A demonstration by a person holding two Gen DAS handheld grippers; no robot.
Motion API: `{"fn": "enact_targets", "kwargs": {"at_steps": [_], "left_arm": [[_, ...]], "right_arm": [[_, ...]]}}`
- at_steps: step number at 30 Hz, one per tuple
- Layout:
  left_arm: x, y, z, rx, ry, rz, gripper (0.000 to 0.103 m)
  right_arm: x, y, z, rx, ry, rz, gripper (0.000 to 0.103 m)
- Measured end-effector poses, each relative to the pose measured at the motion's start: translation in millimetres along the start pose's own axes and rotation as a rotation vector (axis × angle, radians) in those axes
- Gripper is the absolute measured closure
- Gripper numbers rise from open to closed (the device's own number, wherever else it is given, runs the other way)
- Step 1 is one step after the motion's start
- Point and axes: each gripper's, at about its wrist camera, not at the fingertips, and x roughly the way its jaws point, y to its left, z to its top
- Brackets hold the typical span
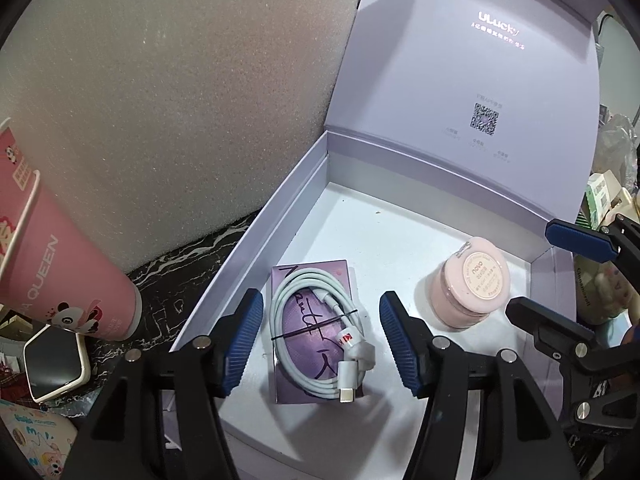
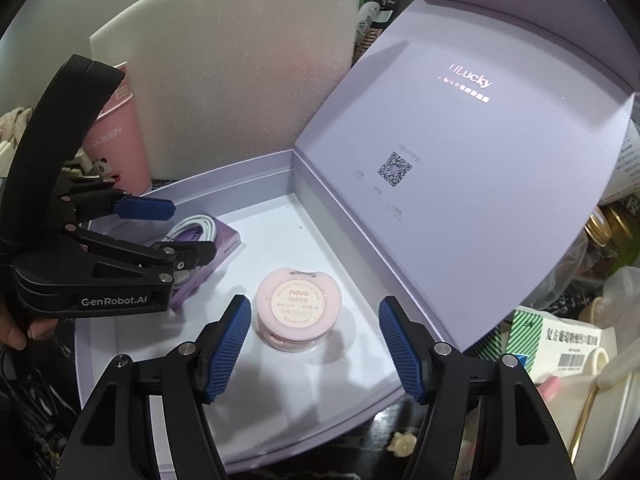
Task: Organize rigid objects
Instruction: 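Open both grippers to release the cable and compact in the box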
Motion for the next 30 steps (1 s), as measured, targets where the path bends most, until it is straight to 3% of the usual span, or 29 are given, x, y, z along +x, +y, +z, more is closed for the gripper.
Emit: {"fn": "enact_targets", "kwargs": {"at_steps": [18,19,20,22,30], "left_arm": [[-84.4,-3.7,-12.8,-0.033,-0.092,0.016,0.042],[-83.7,-4.7,-12.6,-0.033,-0.096,0.016,0.032],[-86.2,-4.9,-13.5,-0.035,-0.102,0.016,0.013],[-96.0,-5.4,-17.1,-0.042,-0.136,0.019,0.0],[-125.0,-7.7,-34.1,-0.047,-0.18,0.028,0.0]], "right_arm": [[-57.9,1.7,-4.8,0.007,-0.077,-0.019,0.036],[-61.4,2.1,-5.5,0.006,-0.08,-0.02,0.036],[-63.9,2.9,-6.5,0.005,-0.085,-0.021,0.036],[-70.2,4.3,-9.1,0.005,-0.095,-0.023,0.036],[-94.1,11.2,-19.6,0.006,-0.123,-0.023,0.035]]}}
